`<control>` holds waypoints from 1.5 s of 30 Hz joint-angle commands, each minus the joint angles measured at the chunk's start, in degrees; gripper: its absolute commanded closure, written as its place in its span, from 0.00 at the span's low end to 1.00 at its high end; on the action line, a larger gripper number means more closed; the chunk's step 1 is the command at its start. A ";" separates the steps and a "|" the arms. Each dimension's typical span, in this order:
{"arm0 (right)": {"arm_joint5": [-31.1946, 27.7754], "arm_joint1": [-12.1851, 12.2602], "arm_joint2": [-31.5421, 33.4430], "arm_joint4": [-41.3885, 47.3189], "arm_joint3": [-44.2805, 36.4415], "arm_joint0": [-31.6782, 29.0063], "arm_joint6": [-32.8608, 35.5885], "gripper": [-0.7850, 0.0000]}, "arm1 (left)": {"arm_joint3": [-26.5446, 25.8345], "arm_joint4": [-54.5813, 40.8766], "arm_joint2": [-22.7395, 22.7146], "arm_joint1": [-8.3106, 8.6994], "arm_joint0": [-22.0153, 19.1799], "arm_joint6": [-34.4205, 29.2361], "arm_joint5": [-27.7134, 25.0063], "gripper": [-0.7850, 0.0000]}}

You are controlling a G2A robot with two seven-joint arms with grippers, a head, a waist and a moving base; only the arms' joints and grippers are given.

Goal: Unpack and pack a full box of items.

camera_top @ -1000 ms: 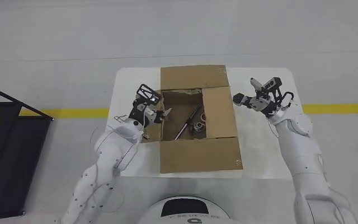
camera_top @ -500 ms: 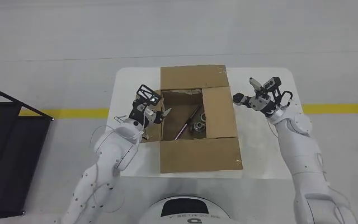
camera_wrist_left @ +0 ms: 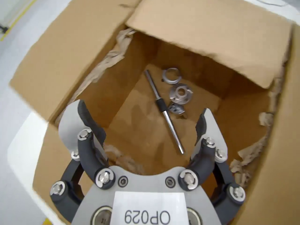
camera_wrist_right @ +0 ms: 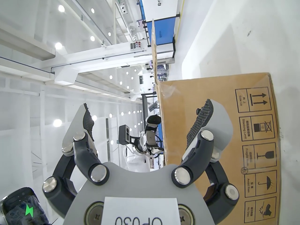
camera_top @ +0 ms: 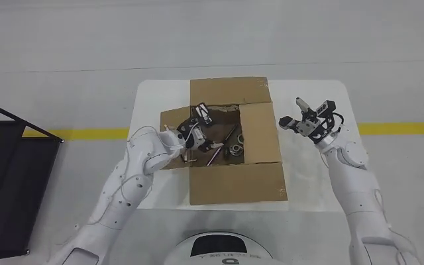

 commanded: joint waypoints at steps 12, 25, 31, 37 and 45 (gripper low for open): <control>2.33 0.76 1.91 2.30 -2.04 -2.91 2.49 0.00 | 16.39 -2.14 17.78 -5.10 -15.07 -0.70 0.20 0.00; 8.44 0.91 -0.83 3.34 3.09 0.78 9.45 0.00 | 11.46 1.74 17.26 -5.30 -16.47 8.22 0.89 0.00; 5.22 2.05 5.38 11.34 3.09 -1.36 17.96 0.00 | 7.44 1.33 20.45 -6.48 -18.24 5.37 2.14 0.00; 0.79 3.62 17.94 23.74 -3.82 -10.49 25.68 0.00 | 8.93 -1.97 25.77 -9.49 -23.64 3.79 4.68 0.00; 1.11 4.04 30.03 32.41 -17.90 -24.56 26.33 0.00 | 18.59 -5.63 33.78 -15.55 -32.30 3.42 8.64 0.00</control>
